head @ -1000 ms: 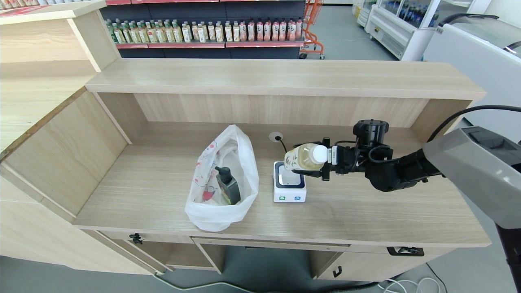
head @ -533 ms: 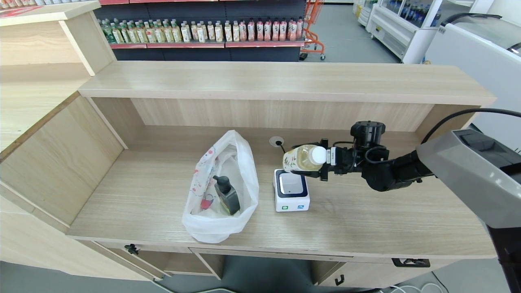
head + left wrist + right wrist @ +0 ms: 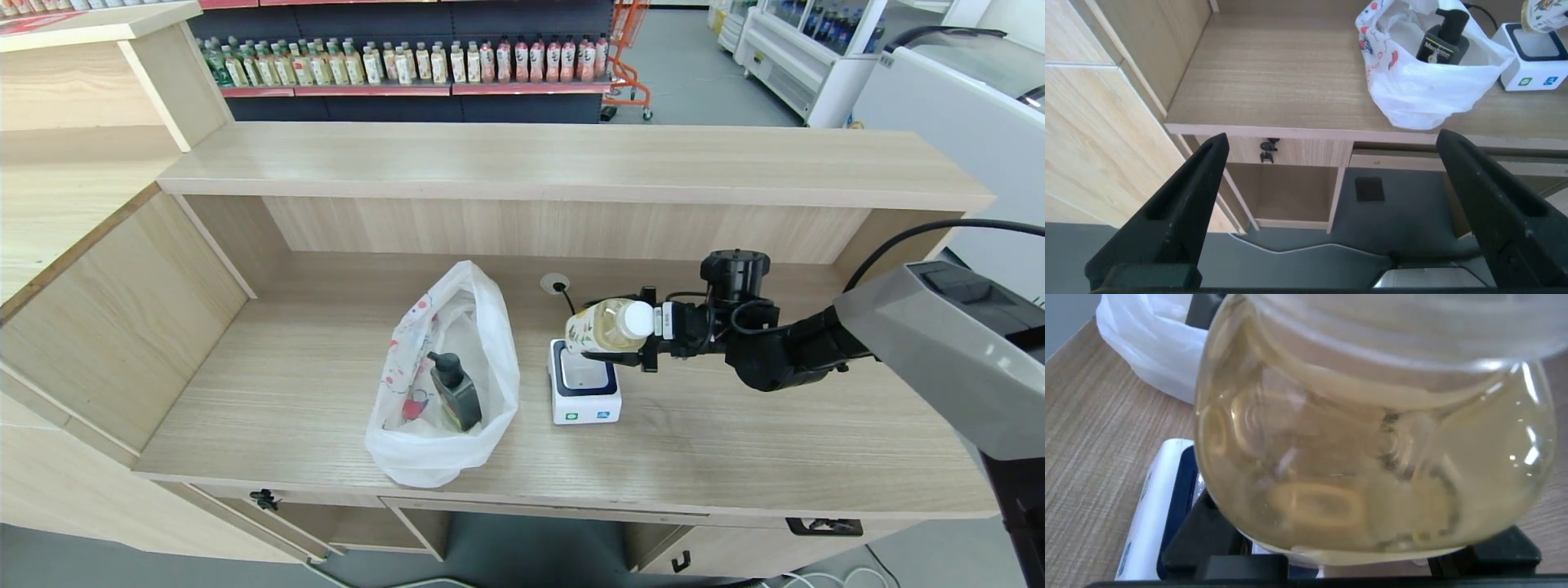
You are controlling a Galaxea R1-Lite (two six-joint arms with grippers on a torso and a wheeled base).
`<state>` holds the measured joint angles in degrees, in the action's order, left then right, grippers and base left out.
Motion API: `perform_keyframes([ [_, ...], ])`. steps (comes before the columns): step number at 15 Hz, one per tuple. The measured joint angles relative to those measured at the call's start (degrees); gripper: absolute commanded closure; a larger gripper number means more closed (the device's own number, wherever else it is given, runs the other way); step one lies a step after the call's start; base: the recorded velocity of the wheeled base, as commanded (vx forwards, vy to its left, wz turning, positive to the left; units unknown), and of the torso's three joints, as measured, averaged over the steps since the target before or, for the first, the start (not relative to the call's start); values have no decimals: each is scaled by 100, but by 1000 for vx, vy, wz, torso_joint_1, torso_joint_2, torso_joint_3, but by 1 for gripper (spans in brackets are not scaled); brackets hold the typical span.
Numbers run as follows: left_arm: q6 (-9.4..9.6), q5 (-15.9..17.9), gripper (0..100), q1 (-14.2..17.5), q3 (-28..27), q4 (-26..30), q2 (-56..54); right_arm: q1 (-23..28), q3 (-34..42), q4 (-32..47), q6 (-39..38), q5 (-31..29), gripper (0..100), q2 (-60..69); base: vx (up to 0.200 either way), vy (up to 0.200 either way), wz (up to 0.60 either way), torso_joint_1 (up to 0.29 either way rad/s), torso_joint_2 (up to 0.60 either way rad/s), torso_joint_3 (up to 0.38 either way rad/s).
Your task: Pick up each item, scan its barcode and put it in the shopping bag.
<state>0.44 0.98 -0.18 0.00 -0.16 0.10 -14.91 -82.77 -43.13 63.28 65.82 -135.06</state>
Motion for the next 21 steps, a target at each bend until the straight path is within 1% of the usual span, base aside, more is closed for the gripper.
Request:
perform_keyframes([
  [13,0,0,0,0,0,2,0,-20,56,-13,84,-7,100,0,0,0,0,0,0,0],
  [15,0,0,0,0,0,0,0,-18,50,0,-83,-27,100,90,0,0,0,0,0,0],
  [17,0,0,0,0,0,0,0,-20,102,-22,-688,-166,100,389,0,0,0,0,0,0],
  [18,0,0,0,0,0,2,0,-22,205,-22,-1120,-377,100,614,0,0,0,0,0,0],
  [19,0,0,0,0,0,0,0,-24,358,-17,-1719,-691,100,872,0,0,0,0,0,0],
  [20,0,0,0,0,0,0,0,-33,583,-26,-2547,-1195,100,1180,0,0,0,0,0,0],
  [21,-6,0,0,0,0,0,0,-60,883,-72,-3515,-1910,100,1519,0,0,0,0,0,0],
])
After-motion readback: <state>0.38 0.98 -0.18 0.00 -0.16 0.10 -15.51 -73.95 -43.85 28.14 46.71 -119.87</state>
